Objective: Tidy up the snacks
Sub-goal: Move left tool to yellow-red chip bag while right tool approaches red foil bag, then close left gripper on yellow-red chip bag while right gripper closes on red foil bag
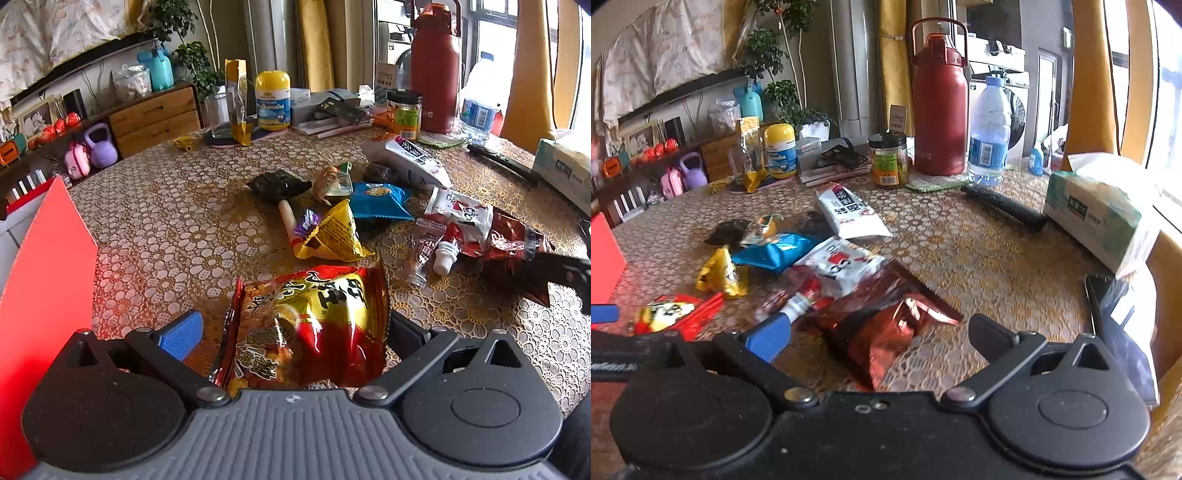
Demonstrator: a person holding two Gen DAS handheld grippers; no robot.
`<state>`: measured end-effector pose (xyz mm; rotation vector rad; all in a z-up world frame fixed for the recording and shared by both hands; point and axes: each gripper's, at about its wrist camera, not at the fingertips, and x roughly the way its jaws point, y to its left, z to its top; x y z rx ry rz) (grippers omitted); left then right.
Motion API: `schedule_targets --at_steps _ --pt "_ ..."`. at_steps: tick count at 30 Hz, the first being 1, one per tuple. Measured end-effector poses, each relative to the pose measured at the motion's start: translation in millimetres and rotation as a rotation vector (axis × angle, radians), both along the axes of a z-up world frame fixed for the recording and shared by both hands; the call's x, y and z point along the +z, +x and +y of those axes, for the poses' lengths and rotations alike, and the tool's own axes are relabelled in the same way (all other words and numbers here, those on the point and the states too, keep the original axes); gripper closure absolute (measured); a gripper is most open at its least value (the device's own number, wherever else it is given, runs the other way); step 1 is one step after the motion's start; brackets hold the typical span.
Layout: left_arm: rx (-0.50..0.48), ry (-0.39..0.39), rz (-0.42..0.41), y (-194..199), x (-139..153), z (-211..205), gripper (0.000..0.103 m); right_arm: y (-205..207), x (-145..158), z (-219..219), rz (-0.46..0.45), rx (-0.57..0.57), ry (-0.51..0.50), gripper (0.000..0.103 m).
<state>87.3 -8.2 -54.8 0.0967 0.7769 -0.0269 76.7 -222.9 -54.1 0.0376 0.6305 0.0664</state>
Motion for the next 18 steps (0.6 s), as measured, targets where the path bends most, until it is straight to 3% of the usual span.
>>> schedule_targets --at_steps 8,18 --pt "-0.001 0.01 0.029 7.8 -14.0 0.6 0.0 25.8 -14.7 14.1 0.01 0.099 -0.117 0.0" --pt "-0.015 0.015 0.048 10.6 -23.2 0.4 0.0 45.7 -34.3 23.7 0.061 0.094 -0.18 0.0"
